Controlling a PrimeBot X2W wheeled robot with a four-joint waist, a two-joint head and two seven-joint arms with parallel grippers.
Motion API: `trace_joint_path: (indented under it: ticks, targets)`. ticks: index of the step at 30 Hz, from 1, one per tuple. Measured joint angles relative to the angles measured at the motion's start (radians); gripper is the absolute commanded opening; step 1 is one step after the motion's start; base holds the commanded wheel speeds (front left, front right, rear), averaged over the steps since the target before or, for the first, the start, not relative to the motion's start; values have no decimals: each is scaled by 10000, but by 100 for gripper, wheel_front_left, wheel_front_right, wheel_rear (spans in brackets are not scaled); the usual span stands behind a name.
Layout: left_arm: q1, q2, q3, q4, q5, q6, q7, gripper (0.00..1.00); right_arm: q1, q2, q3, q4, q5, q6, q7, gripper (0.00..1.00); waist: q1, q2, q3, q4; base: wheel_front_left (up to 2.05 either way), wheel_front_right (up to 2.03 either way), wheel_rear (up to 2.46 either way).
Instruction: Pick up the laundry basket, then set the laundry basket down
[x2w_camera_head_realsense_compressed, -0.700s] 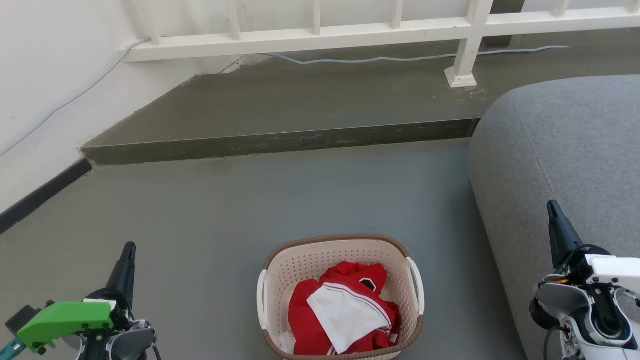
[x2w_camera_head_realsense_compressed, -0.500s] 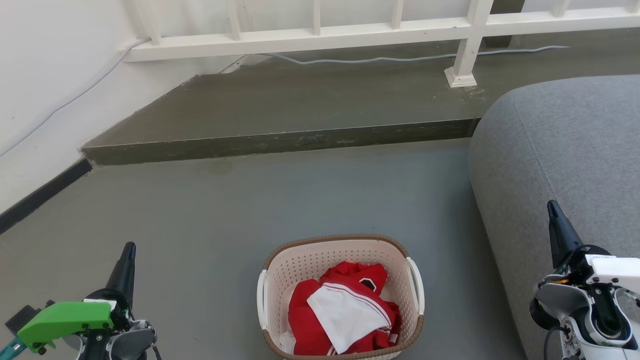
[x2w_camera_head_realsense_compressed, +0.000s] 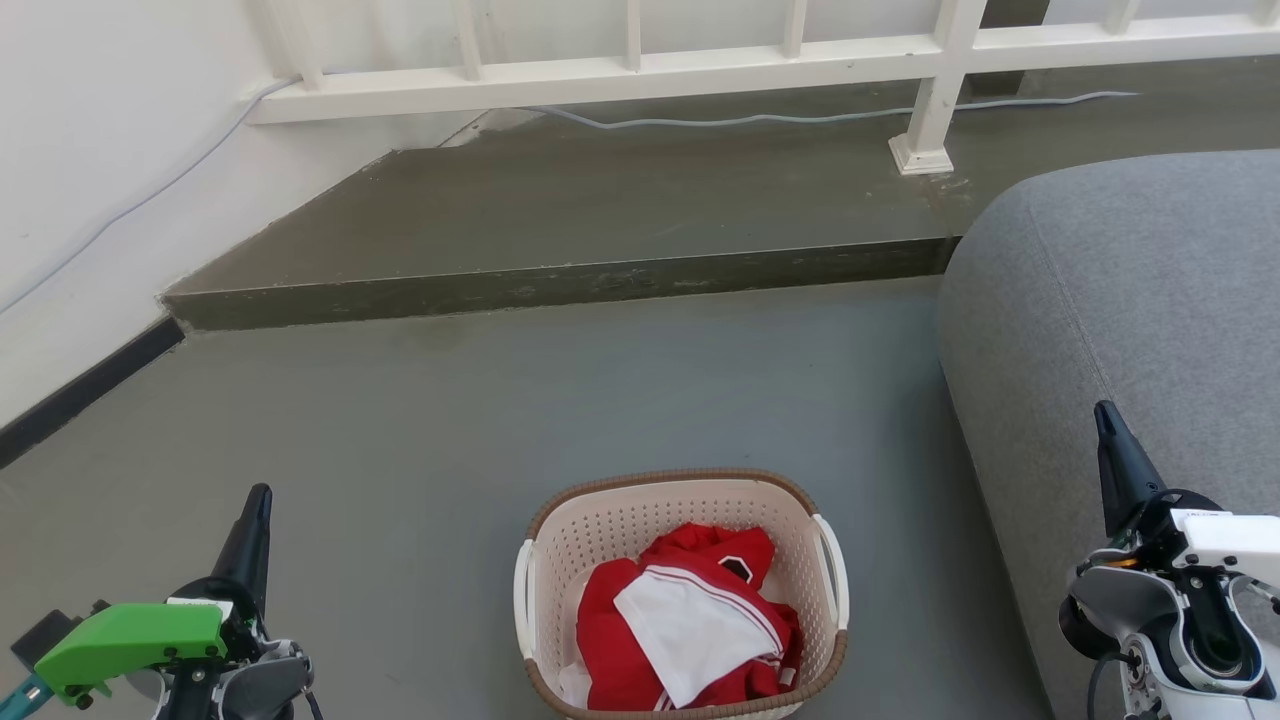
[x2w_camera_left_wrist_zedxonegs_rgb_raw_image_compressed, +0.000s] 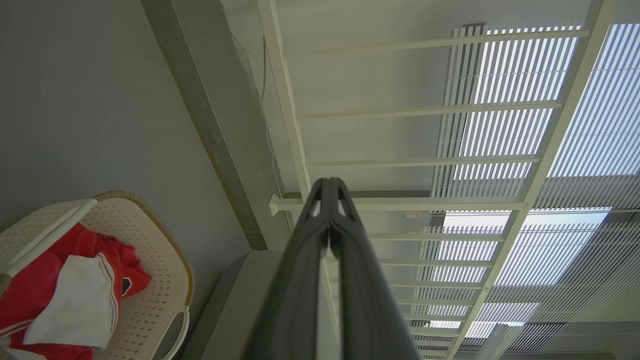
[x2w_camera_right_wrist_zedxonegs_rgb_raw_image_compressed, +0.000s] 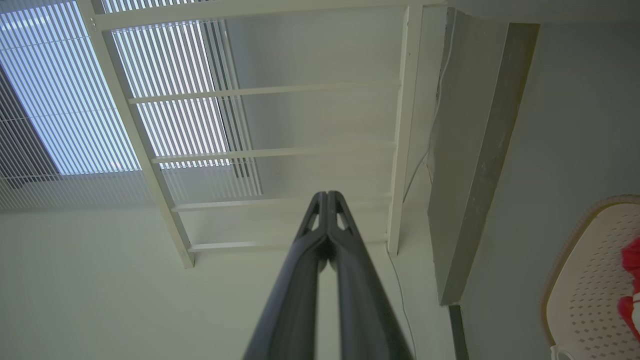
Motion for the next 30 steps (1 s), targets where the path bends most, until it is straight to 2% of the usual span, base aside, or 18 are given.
trace_joint_path:
  ticks: [30]
  targets:
    - [0, -2, 6, 0, 0, 0, 0, 0, 0, 2, -6, 0, 0, 0, 2, 0, 0, 0, 0, 0, 0, 0, 0]
